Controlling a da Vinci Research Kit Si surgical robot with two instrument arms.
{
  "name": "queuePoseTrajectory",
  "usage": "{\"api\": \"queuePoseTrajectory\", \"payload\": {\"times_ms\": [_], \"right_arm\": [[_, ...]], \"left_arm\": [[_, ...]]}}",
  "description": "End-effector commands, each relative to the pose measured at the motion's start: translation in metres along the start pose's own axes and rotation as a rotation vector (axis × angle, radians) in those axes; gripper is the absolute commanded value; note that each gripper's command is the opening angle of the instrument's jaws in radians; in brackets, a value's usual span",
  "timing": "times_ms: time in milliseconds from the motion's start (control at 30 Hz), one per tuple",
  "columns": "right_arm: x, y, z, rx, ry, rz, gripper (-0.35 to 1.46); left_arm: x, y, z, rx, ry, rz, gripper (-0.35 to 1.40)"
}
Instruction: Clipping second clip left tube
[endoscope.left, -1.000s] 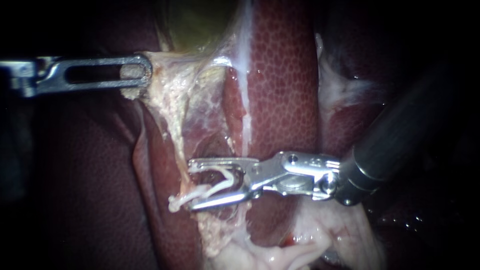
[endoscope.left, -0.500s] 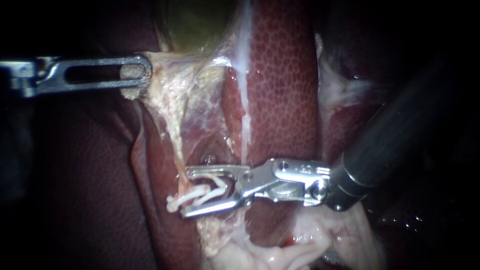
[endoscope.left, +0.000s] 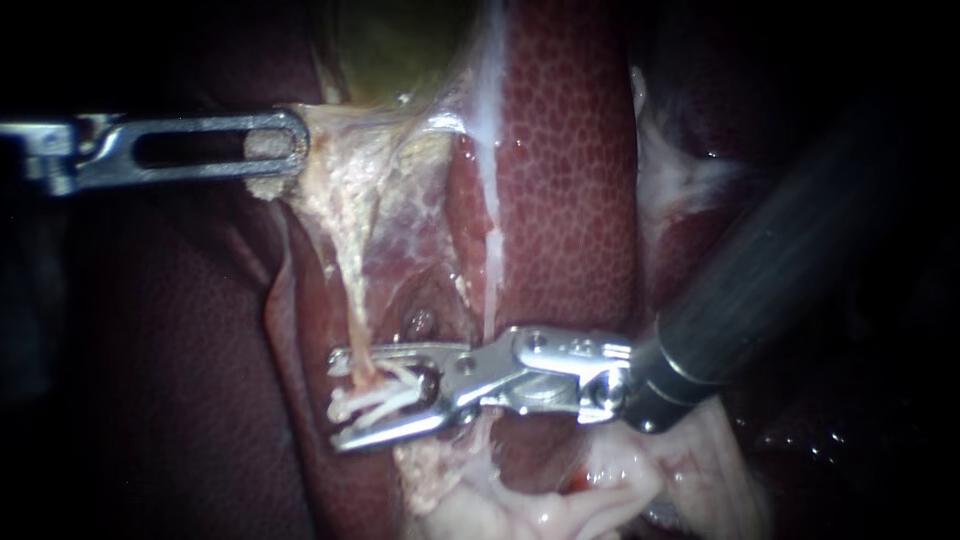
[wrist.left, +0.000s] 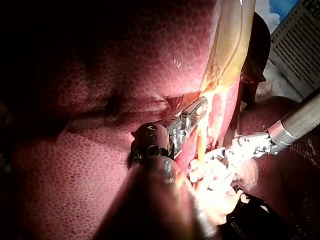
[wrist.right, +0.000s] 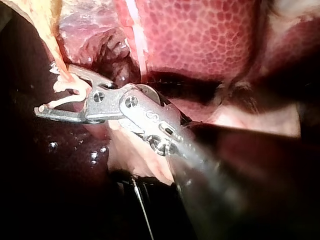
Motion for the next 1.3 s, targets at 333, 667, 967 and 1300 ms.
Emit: {"api": "queuePoseTrajectory", "payload": {"times_ms": [333,667,967,1300], "right_arm": [[-0.0004,0.0001,0.0008,0.001,-0.002,0.002,0.53],[-0.0003,0.0001,0.0007,0.001,-0.001,0.003,0.46],[-0.0005,0.0001,0.0003,0.007,-0.002,0.013,0.18],[-0.0008,0.0001,-0.0003,0.032,-0.049,0.045,-0.35]], "left_arm": [[0.0,-0.0001,0.0002,-0.002,-0.001,0.0,-0.35],[0.0001,-0.0001,0.0002,-0.002,-0.001,0.0,-0.35],[0.0001,-0.0001,0.0002,-0.002,-0.001,0.0,-0.35],[0.0001,-0.0001,0.0002,-0.002,-0.001,0.0,-0.35]]}}
